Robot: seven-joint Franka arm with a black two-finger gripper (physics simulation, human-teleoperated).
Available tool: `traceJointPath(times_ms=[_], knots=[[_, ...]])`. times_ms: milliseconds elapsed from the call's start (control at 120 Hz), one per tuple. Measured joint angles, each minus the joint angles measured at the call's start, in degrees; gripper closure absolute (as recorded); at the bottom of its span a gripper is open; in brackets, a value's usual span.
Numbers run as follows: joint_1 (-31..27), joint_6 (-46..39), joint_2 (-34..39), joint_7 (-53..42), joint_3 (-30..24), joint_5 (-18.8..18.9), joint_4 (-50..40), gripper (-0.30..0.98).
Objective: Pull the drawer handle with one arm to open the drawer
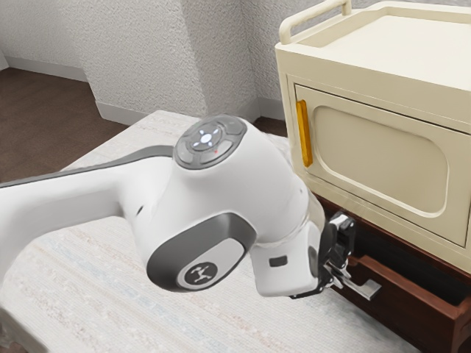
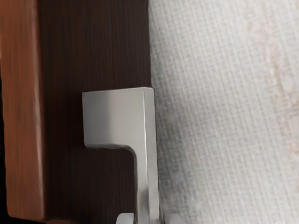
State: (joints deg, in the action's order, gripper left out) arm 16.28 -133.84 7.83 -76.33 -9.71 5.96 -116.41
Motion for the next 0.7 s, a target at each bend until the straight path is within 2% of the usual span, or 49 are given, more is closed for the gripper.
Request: traceJointPath(times_ms=[350,700], knots=[[0.33,-1.20,8.73,0.06,-0.02,-0.60,-9.08,0.76],[1.82,-1.55,14.47,0.44,-0.06,-1.75,-14.46,0.77]])
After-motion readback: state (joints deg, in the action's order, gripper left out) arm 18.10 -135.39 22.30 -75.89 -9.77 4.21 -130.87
